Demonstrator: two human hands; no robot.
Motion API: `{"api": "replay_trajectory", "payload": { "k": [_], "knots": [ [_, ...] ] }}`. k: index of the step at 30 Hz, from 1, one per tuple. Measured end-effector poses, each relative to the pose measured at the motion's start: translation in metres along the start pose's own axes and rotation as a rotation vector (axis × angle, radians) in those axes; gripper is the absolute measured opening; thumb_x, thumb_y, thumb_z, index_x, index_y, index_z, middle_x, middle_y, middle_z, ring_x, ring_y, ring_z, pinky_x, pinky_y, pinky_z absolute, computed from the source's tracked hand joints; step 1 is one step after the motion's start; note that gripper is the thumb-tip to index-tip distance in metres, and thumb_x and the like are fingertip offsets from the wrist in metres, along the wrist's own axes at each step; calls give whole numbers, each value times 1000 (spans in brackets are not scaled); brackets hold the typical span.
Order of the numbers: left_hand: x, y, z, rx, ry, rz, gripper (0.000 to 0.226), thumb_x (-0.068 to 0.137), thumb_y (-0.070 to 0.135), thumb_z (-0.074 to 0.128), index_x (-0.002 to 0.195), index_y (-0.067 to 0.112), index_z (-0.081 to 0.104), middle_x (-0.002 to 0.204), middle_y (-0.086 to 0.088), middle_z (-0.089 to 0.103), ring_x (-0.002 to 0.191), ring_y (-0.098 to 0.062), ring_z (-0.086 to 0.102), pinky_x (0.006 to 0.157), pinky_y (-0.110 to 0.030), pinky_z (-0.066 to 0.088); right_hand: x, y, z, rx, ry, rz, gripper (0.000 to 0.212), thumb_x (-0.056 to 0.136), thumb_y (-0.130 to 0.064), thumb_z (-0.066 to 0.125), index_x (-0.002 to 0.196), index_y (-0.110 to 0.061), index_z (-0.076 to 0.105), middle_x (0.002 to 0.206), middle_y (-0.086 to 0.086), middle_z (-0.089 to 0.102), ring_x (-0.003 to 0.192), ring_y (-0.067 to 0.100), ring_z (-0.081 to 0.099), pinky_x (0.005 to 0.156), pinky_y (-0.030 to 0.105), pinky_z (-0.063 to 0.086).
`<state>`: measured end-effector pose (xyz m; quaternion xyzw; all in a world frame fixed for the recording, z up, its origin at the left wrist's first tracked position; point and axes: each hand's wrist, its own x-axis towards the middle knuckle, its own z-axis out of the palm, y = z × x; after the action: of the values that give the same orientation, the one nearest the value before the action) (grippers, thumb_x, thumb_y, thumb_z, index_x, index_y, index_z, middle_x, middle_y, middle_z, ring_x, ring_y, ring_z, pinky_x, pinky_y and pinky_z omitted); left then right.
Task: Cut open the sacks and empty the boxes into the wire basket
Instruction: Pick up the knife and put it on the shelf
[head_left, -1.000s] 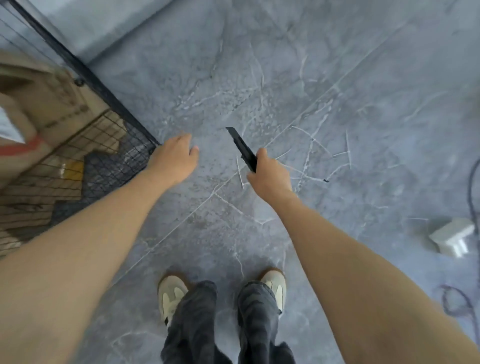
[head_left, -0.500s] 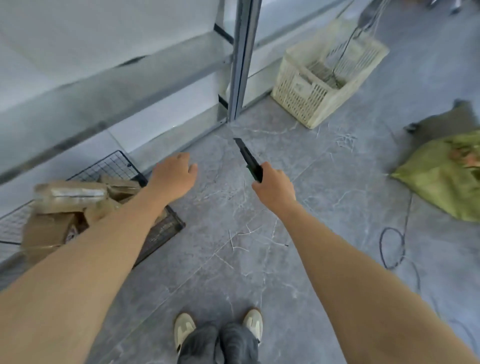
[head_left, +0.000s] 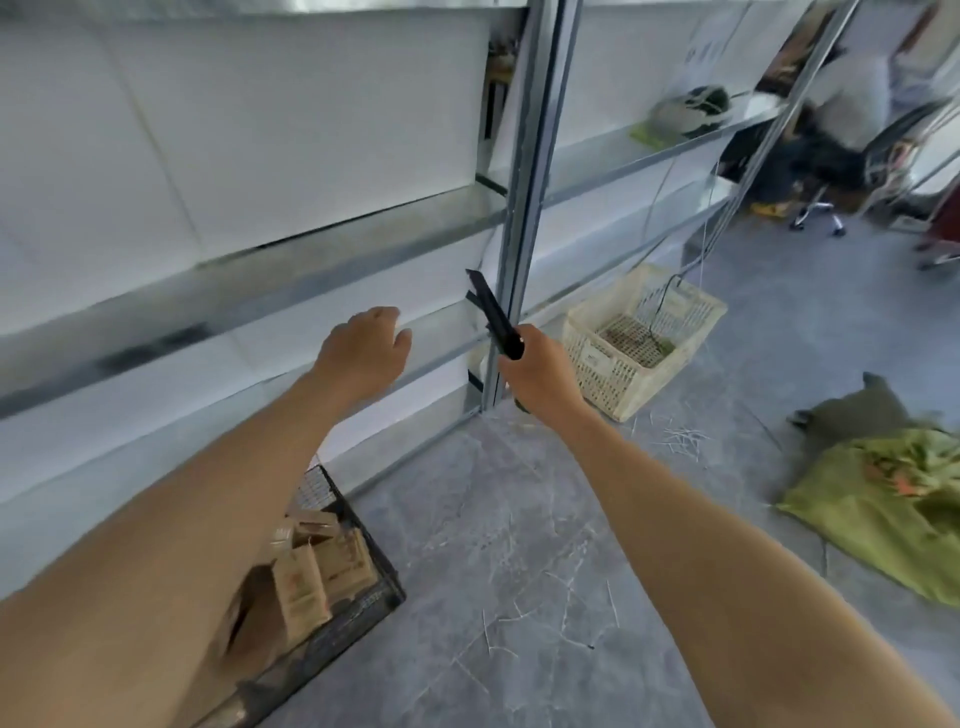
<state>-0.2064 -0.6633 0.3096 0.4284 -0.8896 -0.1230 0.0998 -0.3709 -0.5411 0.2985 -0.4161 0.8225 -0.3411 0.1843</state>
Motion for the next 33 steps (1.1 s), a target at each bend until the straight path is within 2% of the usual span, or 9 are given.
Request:
{"api": "replay_trajectory", "payload": {
  "k": [4, 9, 12, 16, 21, 25, 33],
  "knots": [
    [0, 5, -40, 26, 27, -15, 48, 101, 32, 31, 140, 5, 40, 143, -17, 45, 127, -36, 45, 104, -42, 35, -2, -33, -25, 41, 40, -20, 25, 87, -14, 53, 111, -8, 57, 85, 10, 63, 71, 25, 61, 52, 29, 47],
    [-8, 24, -82, 4, 103, -43, 40, 100, 30, 34, 123, 2, 50, 130, -21, 53, 114, -39, 52, 96, -42, 39, -8, -60, -60, 69, 47, -50, 14, 88, -11, 53, 101, -6, 54, 77, 4, 56, 58, 14, 51, 44, 22, 36],
    [-15, 34, -106, 9, 163, -27, 38, 99, 30, 34, 118, 3, 51, 128, -20, 55, 113, -38, 52, 95, -41, 41, -13, -71, -80, 176, 35, -65, 15, 88, -9, 53, 103, -10, 51, 76, 5, 56, 55, 15, 52, 46, 26, 44],
    [-25, 46, -132, 4, 220, -13, 45, 100, 33, 34, 136, 7, 45, 143, -12, 46, 126, -34, 46, 103, -39, 36, -20, -83, -99, 411, -65, -66, 25, 92, -15, 57, 113, -15, 45, 80, 10, 61, 51, 16, 58, 57, 36, 55],
    [-33, 62, -146, 21, 257, 3, 48, 101, 34, 33, 140, 8, 40, 147, -9, 42, 129, -32, 43, 104, -38, 35, -25, -89, -114, 422, -100, -113, 23, 94, -21, 55, 114, -14, 46, 76, 8, 56, 45, 14, 52, 42, 25, 46],
    [-37, 79, -148, 26, 268, 9, 49, 102, 34, 31, 143, 8, 37, 149, -9, 39, 132, -32, 40, 107, -39, 33, -28, -84, -126, 460, -121, -100, 22, 96, -28, 46, 105, -9, 50, 73, 7, 54, 43, 16, 52, 46, 29, 44],
    [-35, 113, -133, 18, 285, -10, 48, 102, 33, 31, 142, 8, 37, 149, -9, 39, 132, -31, 40, 107, -39, 32, -23, -61, -151, 571, -220, -39, 12, 97, -11, 42, 106, -7, 50, 73, 10, 52, 51, 20, 50, 50, 31, 49]
  ]
}}
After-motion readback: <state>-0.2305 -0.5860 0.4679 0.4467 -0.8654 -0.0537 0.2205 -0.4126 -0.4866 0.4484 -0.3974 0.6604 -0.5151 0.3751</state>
